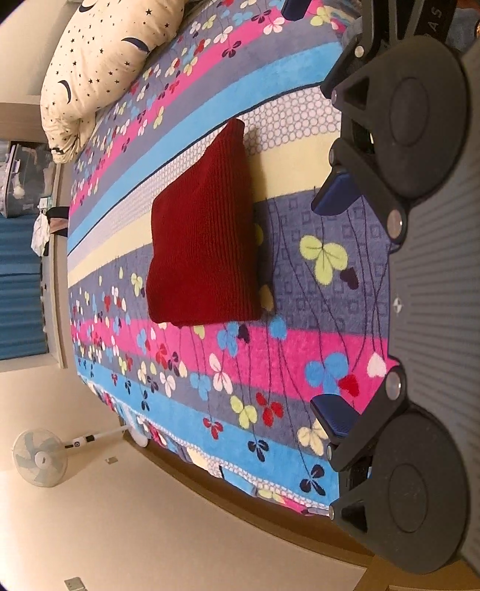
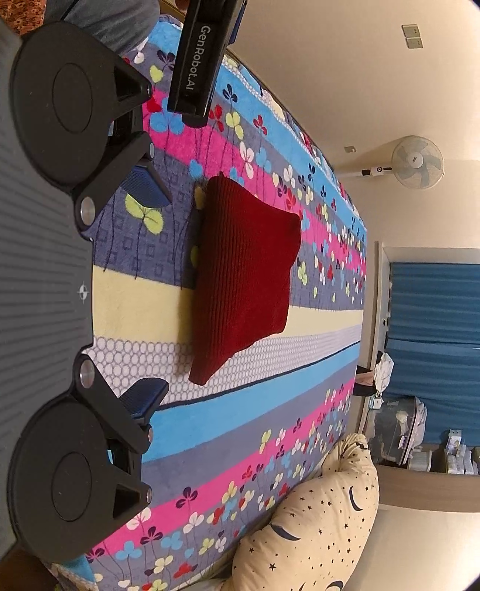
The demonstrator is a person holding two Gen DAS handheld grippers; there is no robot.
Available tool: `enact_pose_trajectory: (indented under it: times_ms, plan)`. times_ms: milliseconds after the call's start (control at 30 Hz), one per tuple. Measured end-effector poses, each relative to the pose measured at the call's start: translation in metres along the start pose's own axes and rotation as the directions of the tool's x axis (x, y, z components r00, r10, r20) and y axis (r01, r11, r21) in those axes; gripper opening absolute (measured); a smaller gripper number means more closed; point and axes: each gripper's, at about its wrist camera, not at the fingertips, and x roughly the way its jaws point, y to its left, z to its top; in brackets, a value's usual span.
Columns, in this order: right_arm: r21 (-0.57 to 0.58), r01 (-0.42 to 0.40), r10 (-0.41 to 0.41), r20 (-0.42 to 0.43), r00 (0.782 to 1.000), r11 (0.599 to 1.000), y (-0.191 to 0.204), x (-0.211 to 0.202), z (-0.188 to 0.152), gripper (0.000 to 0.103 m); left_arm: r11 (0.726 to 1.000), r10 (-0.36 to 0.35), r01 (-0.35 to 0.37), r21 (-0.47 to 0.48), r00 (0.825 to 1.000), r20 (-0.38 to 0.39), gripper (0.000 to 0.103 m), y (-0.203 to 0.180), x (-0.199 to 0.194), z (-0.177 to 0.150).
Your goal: Fold small clothes
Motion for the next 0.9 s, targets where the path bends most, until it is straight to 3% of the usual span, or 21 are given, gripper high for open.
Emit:
enact_pose_trajectory:
  times_ms: [333, 600, 733, 900]
  plan:
    - [0.009, 0.0, 0.0, 0.002, 1.0, 1.0, -0.004, 0.0, 0.003, 0.098, 1.0, 0.013, -0.012, 0.026, 0.999, -0.043, 0.103, -0.006, 0.004, 0.002]
    - [0.011, 0.006, -0.006, 0.008, 1.0, 1.0, -0.005, 0.001, 0.003, 0.098, 0.999, -0.003, -0.001, -0.05, 0.997, -0.078, 0.103, 0.002, 0.01, 0.002]
    - [0.012, 0.004, -0.004, 0.003, 1.0, 1.0, -0.004, 0.003, 0.003, 0.098, 0.999, 0.043, -0.043, 0.001, 0.997, -0.068, 0.103, -0.004, 0.009, 0.002]
    - [0.005, 0.001, -0.001, 0.004, 1.0, 1.0, -0.003, 0.003, 0.003, 0.098, 1.0, 0.026, -0.025, 0.004, 0.997, -0.078, 0.103, -0.004, 0.01, 0.002]
